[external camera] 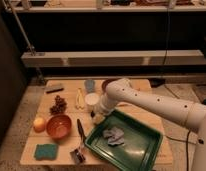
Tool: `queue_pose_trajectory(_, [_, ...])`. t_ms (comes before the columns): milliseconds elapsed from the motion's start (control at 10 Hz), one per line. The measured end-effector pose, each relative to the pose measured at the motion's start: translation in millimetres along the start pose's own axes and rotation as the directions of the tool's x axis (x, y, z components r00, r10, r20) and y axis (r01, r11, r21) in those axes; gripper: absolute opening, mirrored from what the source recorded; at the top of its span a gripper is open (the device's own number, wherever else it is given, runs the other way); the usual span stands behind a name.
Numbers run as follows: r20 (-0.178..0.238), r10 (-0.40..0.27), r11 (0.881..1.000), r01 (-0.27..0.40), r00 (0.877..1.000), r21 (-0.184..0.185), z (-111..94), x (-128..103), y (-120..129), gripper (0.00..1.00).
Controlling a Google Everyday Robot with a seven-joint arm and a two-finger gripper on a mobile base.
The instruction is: Stack cups on top of each other
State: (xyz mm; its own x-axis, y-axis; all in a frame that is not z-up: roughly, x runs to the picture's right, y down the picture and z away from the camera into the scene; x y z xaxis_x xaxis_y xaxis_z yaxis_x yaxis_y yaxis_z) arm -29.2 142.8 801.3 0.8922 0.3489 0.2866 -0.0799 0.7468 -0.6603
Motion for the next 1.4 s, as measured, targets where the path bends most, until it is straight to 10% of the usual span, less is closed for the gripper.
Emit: queue_pose_trajectory(1400, [-0.039,0.012,0.999,-0.014,0.999,-0.038,24,7,-4,0.36])
